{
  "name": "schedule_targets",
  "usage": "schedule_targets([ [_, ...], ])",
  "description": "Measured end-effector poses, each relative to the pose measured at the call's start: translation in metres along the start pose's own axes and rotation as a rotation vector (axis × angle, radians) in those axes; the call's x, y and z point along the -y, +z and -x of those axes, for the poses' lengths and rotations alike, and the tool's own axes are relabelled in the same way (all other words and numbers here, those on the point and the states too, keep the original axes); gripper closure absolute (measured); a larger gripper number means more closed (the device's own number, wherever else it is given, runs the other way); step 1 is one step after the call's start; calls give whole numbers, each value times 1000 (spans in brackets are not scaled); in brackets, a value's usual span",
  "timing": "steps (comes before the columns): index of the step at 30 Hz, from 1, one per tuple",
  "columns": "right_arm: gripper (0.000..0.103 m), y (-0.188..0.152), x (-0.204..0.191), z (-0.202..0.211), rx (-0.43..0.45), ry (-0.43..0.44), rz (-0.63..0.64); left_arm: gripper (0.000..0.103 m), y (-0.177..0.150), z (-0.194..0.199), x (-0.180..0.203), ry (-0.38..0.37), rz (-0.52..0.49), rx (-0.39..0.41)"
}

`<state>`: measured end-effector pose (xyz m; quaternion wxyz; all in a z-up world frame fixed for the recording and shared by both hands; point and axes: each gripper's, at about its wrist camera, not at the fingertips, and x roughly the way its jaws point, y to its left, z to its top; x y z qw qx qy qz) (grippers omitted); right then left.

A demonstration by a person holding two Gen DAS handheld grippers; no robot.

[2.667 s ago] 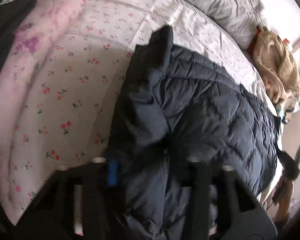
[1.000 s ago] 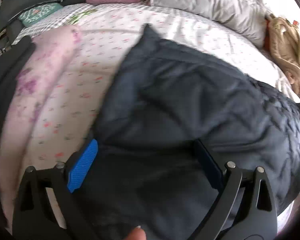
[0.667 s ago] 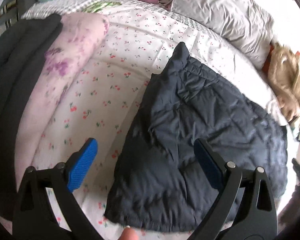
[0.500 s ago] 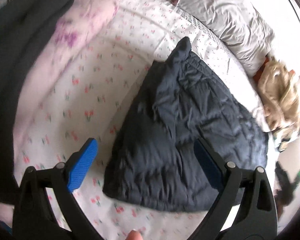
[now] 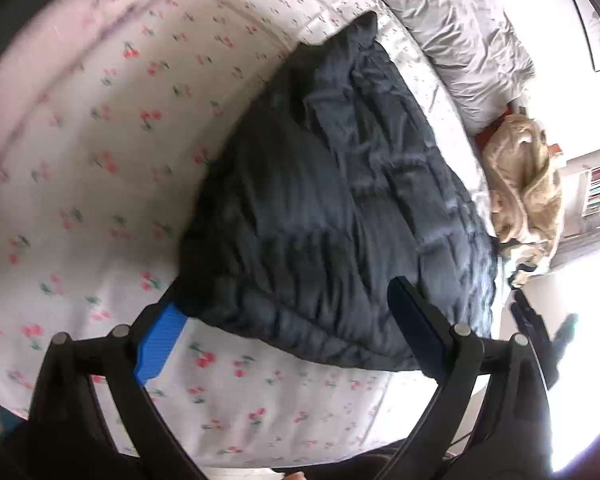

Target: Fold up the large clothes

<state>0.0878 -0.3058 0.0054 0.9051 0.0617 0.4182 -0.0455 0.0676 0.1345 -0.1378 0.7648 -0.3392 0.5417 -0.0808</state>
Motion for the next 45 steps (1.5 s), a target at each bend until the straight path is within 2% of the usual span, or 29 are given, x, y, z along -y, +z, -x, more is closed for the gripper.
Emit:
schedule_targets([
  [5, 21, -3, -12, -8, -22, 8, 12, 7, -3, -17, -3, -110, 60, -15],
  [11, 21, -5, -32, -20, -45, 10, 70, 7, 6, -44, 1, -101, 86, 28],
  [15, 21, -9, -45, -32, -71, -1, 111, 7, 17, -49, 8, -109, 103, 99],
  [16, 21, -10, -49, -36, -80, -4, 121, 10, 19, -49, 7, -114, 119, 111],
  [18, 21, -13, -56, -42, -93, -7, 134, 24, 26, -52, 6, -112, 145, 115],
  [19, 21, -14, -60, -44, -97, -9, 139, 40, 30, -53, 6, -129, 152, 114],
  [20, 21, -16, -64, -47, -102, -8, 145, 50, 31, -51, 3, -140, 158, 114],
  [21, 21, -17, -68, -48, -106, -6, 151, 56, 34, -49, 2, -157, 167, 120],
  [23, 21, -19, -77, -50, -108, 4, 165, 74, 36, -44, 3, -177, 168, 129],
  [24, 21, -20, -81, -50, -106, 7, 172, 76, 37, -39, 6, -182, 161, 132],
  [28, 21, -21, -100, -46, -88, 36, 215, 83, 36, -5, 24, -162, 66, 185],
  [32, 21, -21, -124, -40, -69, 87, 254, 84, 23, 39, 50, -105, -90, 282],
  [36, 21, -24, -154, -42, -69, 151, 308, 84, 7, 75, 64, -88, -198, 335],
  [41, 21, -36, -194, -61, -140, 246, 363, 84, -12, 108, 75, -133, -281, 375],
  [45, 21, -44, -216, -86, -241, 361, 332, 84, -24, 112, 93, -113, -362, 409],
])
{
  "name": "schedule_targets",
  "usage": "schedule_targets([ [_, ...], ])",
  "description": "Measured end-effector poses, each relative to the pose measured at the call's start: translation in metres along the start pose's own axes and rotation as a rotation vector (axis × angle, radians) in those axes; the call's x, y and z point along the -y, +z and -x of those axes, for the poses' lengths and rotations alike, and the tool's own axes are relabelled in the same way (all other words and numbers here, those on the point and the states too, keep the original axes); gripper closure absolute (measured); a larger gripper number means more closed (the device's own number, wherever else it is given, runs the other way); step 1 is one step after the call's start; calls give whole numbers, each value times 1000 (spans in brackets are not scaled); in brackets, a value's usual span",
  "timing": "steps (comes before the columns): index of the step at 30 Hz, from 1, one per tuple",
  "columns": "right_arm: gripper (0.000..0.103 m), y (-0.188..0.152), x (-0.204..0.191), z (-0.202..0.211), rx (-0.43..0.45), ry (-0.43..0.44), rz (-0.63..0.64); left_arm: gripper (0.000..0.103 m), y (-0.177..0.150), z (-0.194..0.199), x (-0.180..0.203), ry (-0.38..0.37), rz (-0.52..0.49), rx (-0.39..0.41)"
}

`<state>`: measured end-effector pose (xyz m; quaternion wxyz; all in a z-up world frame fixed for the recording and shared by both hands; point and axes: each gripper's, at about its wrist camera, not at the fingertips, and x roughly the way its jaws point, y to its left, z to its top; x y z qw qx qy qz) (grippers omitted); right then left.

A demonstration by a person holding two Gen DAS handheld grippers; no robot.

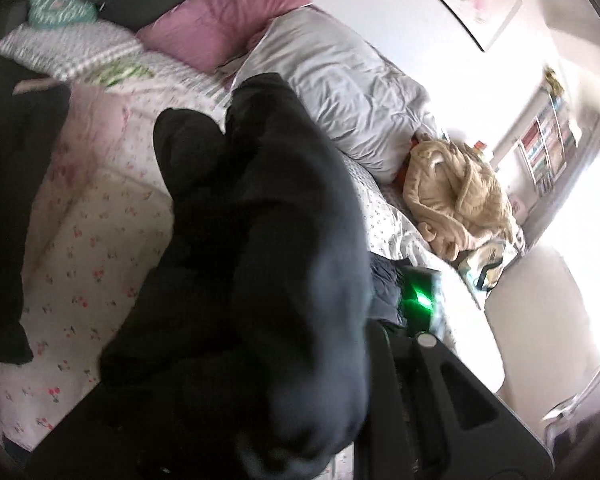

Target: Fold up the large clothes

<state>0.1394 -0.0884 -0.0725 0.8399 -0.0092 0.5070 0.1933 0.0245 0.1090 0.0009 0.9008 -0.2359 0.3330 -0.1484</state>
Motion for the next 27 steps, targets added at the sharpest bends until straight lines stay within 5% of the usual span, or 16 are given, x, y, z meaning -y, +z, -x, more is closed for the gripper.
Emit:
schedule_targets([
  [6, 21, 7, -16, -38, -52, 151, -29, 84, -9, -11, 21, 24, -84, -10],
  [12, 21, 6, -10, -53, -56, 194, -34, 80, -21, -41, 40, 65, -194, -46],
  [20, 22, 12, 39, -19, -129, 215, -66, 72, -31, -56, 60, 60, -295, -59],
  [27, 22, -10, 124, 49, -76, 181, -212, 60, -53, -86, 73, 29, -344, -188],
])
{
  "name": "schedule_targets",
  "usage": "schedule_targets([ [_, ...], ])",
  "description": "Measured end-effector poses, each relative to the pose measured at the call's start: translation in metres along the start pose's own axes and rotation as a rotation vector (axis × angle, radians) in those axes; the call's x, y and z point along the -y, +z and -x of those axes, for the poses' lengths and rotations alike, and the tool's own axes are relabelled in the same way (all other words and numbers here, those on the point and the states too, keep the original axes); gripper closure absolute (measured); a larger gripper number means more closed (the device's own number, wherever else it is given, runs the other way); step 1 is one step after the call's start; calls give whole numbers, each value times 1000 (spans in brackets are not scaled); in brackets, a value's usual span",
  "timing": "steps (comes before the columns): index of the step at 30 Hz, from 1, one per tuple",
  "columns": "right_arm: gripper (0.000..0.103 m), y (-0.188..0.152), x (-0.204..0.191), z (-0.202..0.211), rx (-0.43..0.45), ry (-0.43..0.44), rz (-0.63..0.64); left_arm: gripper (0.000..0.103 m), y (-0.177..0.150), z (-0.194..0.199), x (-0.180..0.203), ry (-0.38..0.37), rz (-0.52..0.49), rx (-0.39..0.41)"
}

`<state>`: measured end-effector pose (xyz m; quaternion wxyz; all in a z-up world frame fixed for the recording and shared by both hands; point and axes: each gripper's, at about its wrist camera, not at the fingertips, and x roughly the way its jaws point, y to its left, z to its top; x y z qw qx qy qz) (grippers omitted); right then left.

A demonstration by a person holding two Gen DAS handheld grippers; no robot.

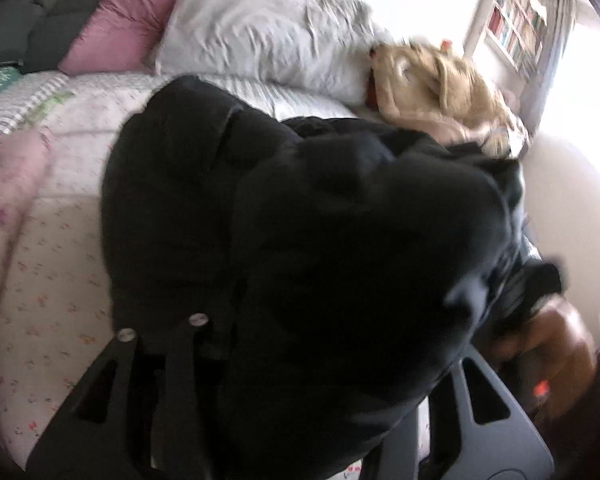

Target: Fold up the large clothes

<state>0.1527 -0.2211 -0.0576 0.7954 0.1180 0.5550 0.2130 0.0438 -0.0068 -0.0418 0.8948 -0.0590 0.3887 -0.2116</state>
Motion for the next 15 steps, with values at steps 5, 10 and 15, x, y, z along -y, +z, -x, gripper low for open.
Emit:
schedule_targets([
  [5, 22, -7, 66, 61, 137, 3, -215, 39, -21, -35, 38, 10, -190, -112],
  [10, 22, -12, 79, 90, 264, 171, -309, 13, -50, -49, 77, 30, -436, -154],
  [15, 22, 5, 58, 54, 198, 419, -291, 11, -56, -38, 88, -8, -533, -173],
])
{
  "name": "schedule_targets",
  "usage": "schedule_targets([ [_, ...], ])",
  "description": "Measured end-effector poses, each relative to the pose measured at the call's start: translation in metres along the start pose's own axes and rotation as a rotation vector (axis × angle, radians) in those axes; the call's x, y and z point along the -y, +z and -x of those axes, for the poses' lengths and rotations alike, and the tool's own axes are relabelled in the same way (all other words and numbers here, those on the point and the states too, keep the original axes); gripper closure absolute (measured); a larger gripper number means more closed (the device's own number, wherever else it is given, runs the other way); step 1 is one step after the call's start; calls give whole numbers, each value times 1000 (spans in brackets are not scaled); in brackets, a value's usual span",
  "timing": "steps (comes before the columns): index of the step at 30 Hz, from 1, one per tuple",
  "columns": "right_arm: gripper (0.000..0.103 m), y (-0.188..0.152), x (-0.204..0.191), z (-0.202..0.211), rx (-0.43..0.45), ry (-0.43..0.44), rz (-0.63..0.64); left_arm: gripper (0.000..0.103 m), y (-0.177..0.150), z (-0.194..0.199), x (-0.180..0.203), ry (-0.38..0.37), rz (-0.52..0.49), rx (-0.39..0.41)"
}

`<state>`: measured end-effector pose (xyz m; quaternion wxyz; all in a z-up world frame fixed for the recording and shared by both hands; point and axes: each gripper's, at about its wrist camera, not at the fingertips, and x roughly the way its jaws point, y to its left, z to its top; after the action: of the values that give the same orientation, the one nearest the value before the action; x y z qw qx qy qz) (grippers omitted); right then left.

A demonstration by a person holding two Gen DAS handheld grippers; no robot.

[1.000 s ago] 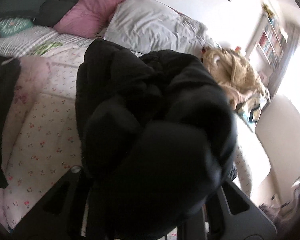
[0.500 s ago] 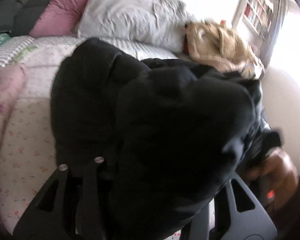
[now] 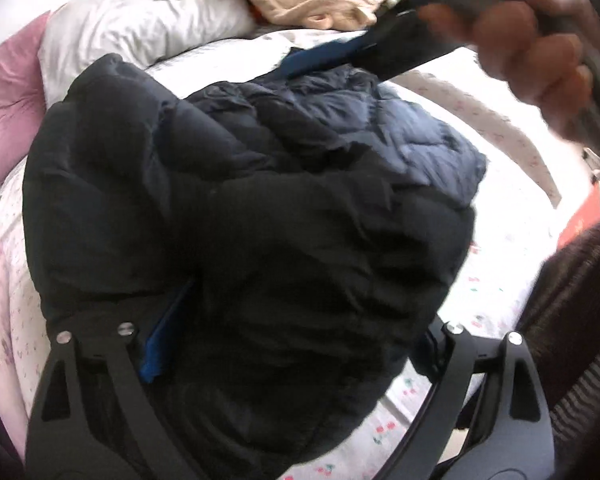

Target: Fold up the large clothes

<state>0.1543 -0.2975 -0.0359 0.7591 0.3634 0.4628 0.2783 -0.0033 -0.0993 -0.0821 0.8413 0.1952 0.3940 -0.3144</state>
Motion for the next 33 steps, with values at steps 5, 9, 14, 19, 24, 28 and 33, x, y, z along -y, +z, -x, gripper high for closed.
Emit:
schedule_targets([
  [5, 52, -2, 3, -66, -165, -91, 57, 11, 2, 40, -30, -164, 69, 38],
  [9, 90, -2, -3, -85, -181, -98, 106, 11, 1, 78, -65, -226, 166, 128],
  [14, 96, -9, -28, -57, -92, -109, 229, 11, -2, 108, -113, -209, 331, 239],
  [19, 96, -36, -55, -11, -33, -134, 304, 11, -1, 76, -129, -139, 431, 194],
  [24, 91, -65, -35, -9, -131, -375, 328, 11, -7, 26, -125, -94, 420, 36],
  [28, 74, -72, 3, -22, -214, -412, 238, 11, -10, 13, -109, -48, 366, -14],
  [33, 15, -60, 1, 13, -104, -346, 170, 11, -11, 16, -110, -48, 392, -7],
])
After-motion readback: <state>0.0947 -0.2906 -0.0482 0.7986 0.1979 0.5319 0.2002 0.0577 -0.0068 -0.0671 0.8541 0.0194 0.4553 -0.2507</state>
